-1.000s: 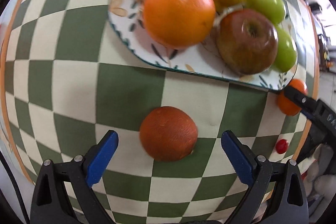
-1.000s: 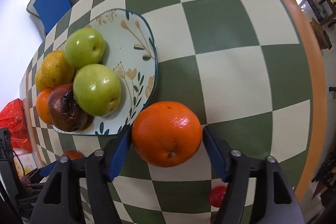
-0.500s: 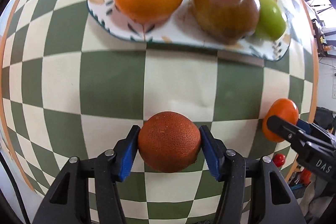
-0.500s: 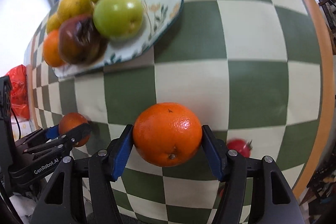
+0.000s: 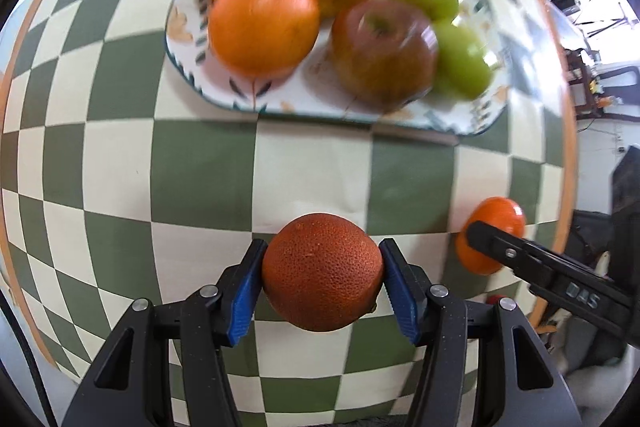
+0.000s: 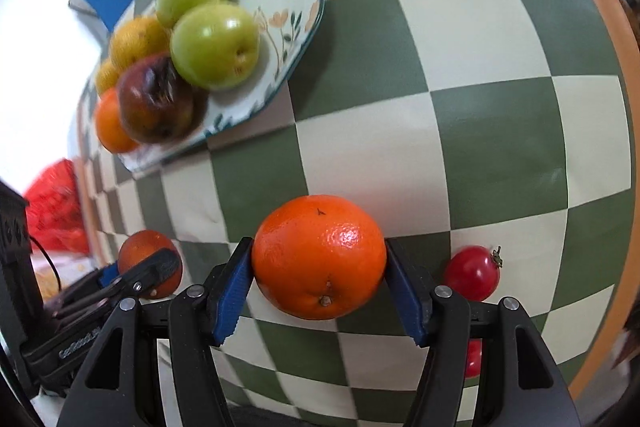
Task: Organize fruits
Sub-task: 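Carry the orange onto the plate with the right tool while the left tool carries the blood orange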
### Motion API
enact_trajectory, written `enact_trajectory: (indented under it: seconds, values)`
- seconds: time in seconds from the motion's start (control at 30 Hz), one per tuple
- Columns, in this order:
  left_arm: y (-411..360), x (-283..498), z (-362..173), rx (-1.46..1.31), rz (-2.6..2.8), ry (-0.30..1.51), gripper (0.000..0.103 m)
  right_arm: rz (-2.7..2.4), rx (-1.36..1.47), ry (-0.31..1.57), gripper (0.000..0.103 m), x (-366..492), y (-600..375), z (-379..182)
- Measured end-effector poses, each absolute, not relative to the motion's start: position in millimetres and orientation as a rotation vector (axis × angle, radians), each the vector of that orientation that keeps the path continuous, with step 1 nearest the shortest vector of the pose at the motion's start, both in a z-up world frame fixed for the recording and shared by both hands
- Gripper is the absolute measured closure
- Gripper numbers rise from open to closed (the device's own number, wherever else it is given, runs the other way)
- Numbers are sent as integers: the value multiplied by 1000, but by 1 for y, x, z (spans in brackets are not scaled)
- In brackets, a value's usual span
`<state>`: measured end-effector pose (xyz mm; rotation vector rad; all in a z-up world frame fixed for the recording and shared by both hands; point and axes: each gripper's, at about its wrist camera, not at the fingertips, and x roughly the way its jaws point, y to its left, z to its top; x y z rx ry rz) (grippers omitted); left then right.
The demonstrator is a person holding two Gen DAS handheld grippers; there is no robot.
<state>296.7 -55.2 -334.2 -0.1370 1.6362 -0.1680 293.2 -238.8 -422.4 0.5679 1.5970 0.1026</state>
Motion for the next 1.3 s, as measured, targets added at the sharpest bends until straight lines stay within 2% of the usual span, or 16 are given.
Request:
enact_trajectory:
  seconds: [0.27, 0.37, 0.63, 0.87, 1.2, 1.3]
  values:
    - [0, 347, -268, -315, -165, 1534, 49, 132, 666, 1473, 37, 324, -257, -376]
    - [20, 375, -262, -337, -111, 1497, 49, 118, 654, 1418, 37, 348, -263, -356]
    - [53, 442, -307, -360, -3, 1559, 48, 55, 504, 1390, 37, 424, -273, -347]
    - [55, 460, -343, -359, 8, 1653, 48, 22, 423, 1431, 37, 452, -255, -373]
    - [47, 460, -352, -374, -16, 1655, 46, 9, 400, 1446, 36, 448, -250, -391]
    - [50, 460, -349, -368, -9, 1652, 47, 22, 428, 1440, 33, 448, -252, -389]
